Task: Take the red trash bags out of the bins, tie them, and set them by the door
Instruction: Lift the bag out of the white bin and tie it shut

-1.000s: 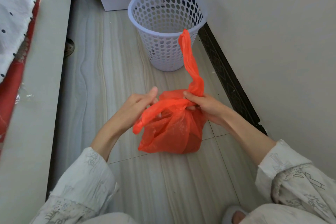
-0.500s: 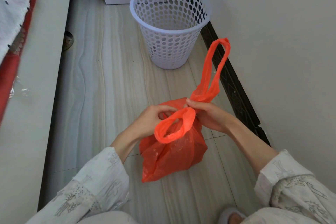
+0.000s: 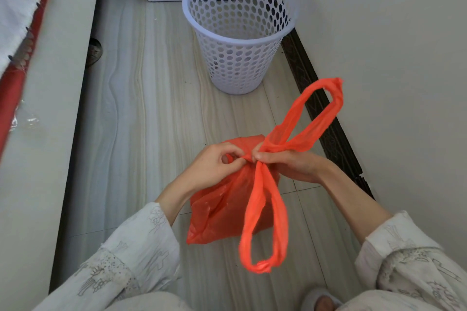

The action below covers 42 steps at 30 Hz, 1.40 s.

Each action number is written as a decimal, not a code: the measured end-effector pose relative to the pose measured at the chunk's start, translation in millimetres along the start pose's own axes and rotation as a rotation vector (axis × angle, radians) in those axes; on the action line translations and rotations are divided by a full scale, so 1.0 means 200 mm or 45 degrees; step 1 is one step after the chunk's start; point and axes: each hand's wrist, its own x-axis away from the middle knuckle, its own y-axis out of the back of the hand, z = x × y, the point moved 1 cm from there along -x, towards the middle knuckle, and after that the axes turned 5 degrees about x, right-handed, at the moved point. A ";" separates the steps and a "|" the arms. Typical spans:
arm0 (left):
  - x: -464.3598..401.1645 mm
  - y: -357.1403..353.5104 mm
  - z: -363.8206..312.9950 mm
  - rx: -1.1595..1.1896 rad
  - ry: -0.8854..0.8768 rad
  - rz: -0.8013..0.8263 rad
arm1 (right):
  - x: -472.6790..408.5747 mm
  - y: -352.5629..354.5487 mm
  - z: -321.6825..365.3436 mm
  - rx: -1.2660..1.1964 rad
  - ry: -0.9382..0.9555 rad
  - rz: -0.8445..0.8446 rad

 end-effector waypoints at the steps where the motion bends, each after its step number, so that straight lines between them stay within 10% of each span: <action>1: 0.00 0.00 0.00 0.045 0.029 0.000 | 0.00 0.00 0.01 0.051 0.013 0.001; 14: 0.02 0.00 -0.07 0.206 0.151 -0.005 | -0.04 -0.07 0.04 0.805 0.161 -0.666; 25: 0.06 0.02 -0.09 0.371 0.182 -0.033 | -0.04 -0.05 -0.02 -0.288 -0.031 -0.575; 37: 0.05 0.00 -0.07 0.397 0.229 -0.125 | -0.02 -0.08 -0.06 0.047 0.241 -0.600; 42: 0.04 0.02 -0.06 -0.135 -0.023 -0.177 | -0.05 -0.05 -0.02 -0.053 0.225 -0.620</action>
